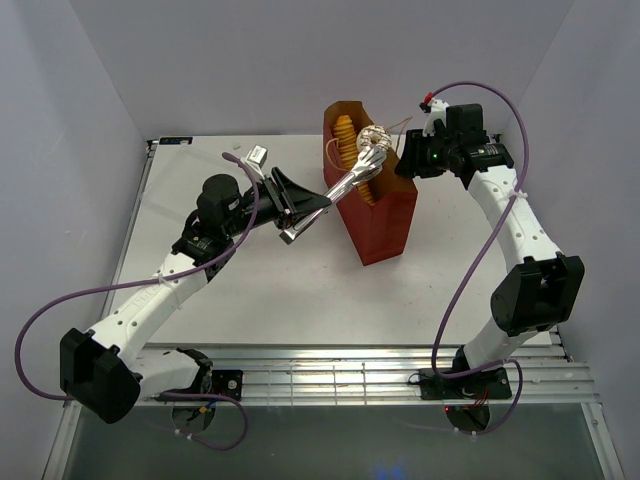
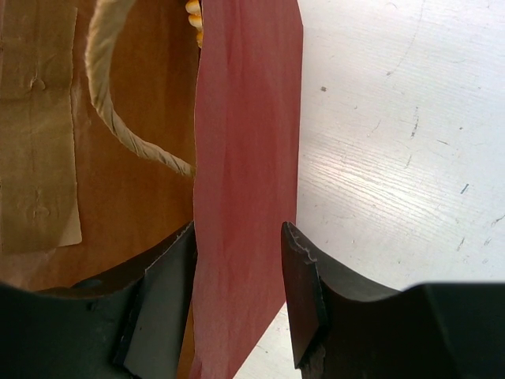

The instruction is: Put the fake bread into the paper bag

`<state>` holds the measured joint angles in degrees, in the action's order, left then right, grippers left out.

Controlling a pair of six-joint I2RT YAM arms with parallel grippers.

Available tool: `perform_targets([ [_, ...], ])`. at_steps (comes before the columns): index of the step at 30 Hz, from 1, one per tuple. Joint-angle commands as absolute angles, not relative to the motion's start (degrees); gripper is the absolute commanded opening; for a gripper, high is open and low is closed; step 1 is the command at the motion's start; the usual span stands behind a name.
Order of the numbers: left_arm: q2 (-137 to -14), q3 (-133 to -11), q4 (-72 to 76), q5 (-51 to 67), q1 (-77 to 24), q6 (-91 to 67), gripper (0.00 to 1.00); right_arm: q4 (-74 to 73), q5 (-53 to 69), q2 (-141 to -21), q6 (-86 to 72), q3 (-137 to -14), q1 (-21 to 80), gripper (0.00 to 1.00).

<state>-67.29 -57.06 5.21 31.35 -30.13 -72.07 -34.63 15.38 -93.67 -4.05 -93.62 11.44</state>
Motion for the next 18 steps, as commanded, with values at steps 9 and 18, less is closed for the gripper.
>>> perform_targets([
  [9, -67.1, -56.8, 8.6, 31.6, -30.2, -72.7, 0.54, -34.7, 15.0, -91.8, -3.3, -95.8, 11.7, 0.52],
  [18, -64.5, -67.3, -5.0, 25.2, -29.6, -61.6, 0.48, -34.7, 15.1, -91.7, -3.1, -95.3, 11.7, 0.52],
])
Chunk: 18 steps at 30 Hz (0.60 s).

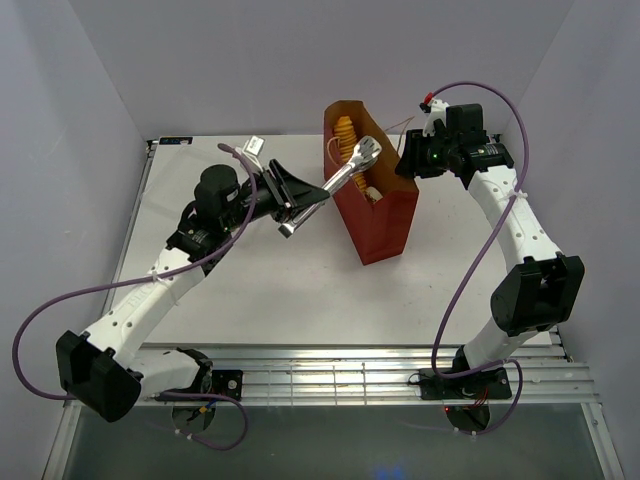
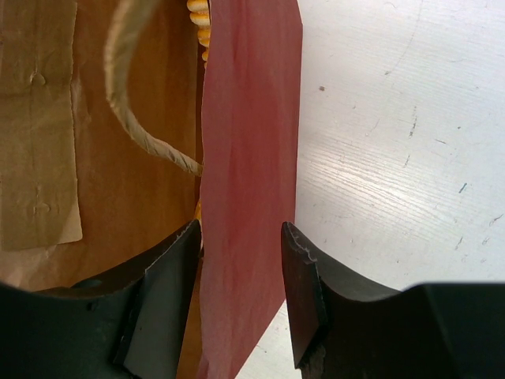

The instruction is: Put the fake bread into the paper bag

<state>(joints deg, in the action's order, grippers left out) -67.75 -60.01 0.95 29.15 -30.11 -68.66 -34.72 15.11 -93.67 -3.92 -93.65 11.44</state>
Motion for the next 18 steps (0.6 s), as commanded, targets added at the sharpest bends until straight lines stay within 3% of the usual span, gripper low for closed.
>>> perform_targets([
  [1, -64.4, -68.9, -6.7, 24.6, -29.2, -60.3, 0.48, -34.6, 15.1, -91.7, -3.1, -95.2, 11.7, 0.52],
  [11, -61.6, -81.2, -28.7, 15.0, -12.9, -43.2, 0.48, -34.2, 15.6, -91.6, -3.1, -94.5, 11.7, 0.52],
  [18, -59.1, -78.1, -41.3, 0.4, -11.6, -36.2, 0.48, -34.1, 15.7, -91.8, -2.7, -94.5, 11.7, 0.52],
])
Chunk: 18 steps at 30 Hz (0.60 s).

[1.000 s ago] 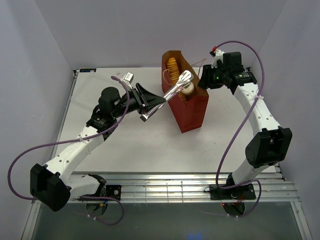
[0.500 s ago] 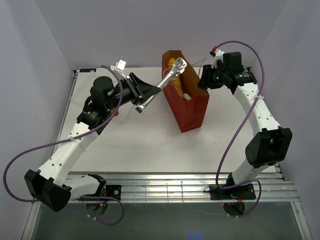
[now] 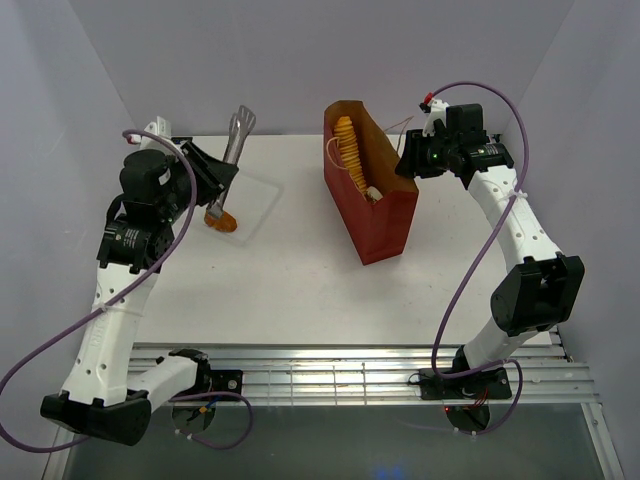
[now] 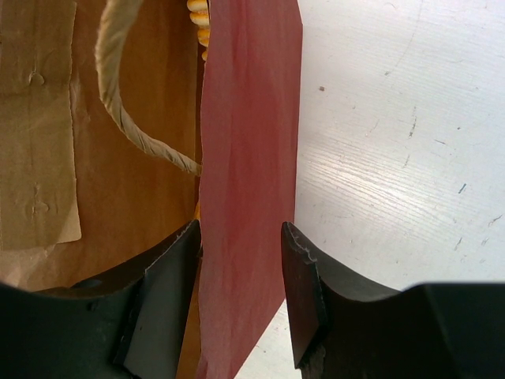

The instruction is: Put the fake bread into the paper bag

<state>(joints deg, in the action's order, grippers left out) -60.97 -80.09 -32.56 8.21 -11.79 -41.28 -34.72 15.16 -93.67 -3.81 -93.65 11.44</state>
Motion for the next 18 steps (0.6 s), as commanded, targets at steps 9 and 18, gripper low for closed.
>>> perform_targets([
  [9, -58.4, -70.6, -51.8, -13.3, -11.5, -36.9, 0.48, -33.7, 16.3, -92.1, -2.6, -93.7, 11.7, 0.52],
  [18, -63.0, -66.3, -51.2, -17.8, -11.1, -35.3, 0.48, -32.5, 17.4, -91.8, -3.0, -91.9, 11.7, 0.52],
])
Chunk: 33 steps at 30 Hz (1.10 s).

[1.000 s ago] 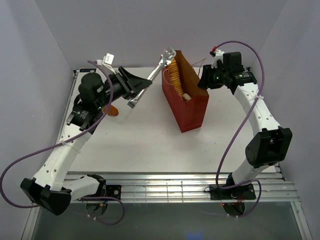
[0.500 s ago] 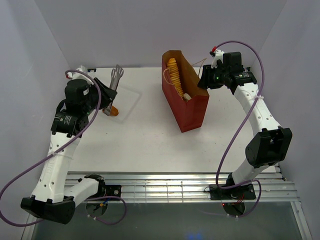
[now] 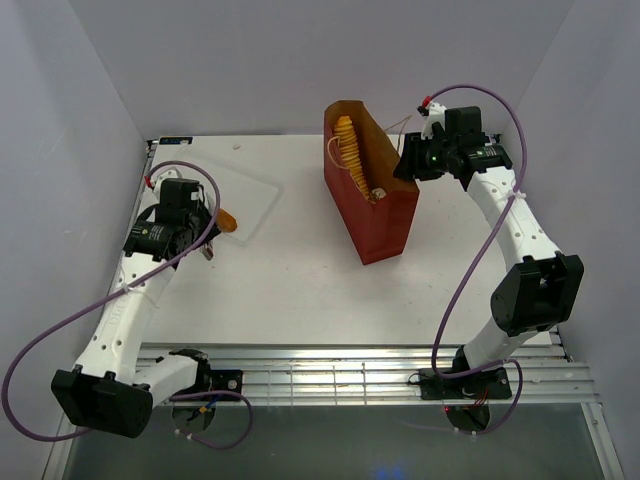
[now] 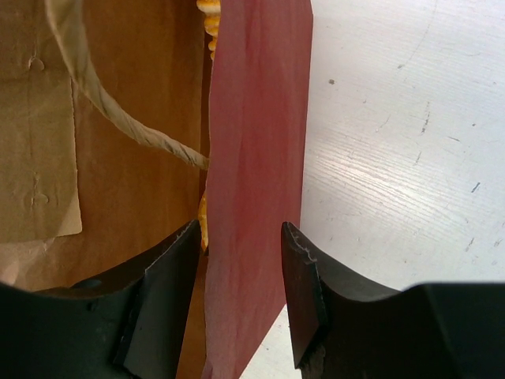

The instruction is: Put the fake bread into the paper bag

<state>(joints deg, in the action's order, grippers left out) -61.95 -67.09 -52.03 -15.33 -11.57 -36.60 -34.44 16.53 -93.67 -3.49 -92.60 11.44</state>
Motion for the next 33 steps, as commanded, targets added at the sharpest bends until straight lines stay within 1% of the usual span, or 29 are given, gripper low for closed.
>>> perform_targets([
  [1, -63.5, -65.5, -50.7, -17.8, -11.1, -35.2, 0.48, -32.5, 17.2, -91.8, -2.9, -91.9, 11.7, 0.52],
  [10, -68.5, -64.3, -44.7, -15.1, -9.5, -33.9, 0.5, -32.5, 17.1, -91.6, -2.5, -91.8, 11.6, 0.52],
  [17, -72.2, -65.7, -40.7, -13.1, -7.7, -32.8, 0.5, -32.5, 17.0, -91.8, -2.4, -91.7, 11.7, 0.52],
  [33, -80.4, -66.6, -38.1, -11.7, -5.5, -31.4, 0.51, -32.5, 16.6, -93.2, -2.0, -92.7, 11.7, 0.52],
])
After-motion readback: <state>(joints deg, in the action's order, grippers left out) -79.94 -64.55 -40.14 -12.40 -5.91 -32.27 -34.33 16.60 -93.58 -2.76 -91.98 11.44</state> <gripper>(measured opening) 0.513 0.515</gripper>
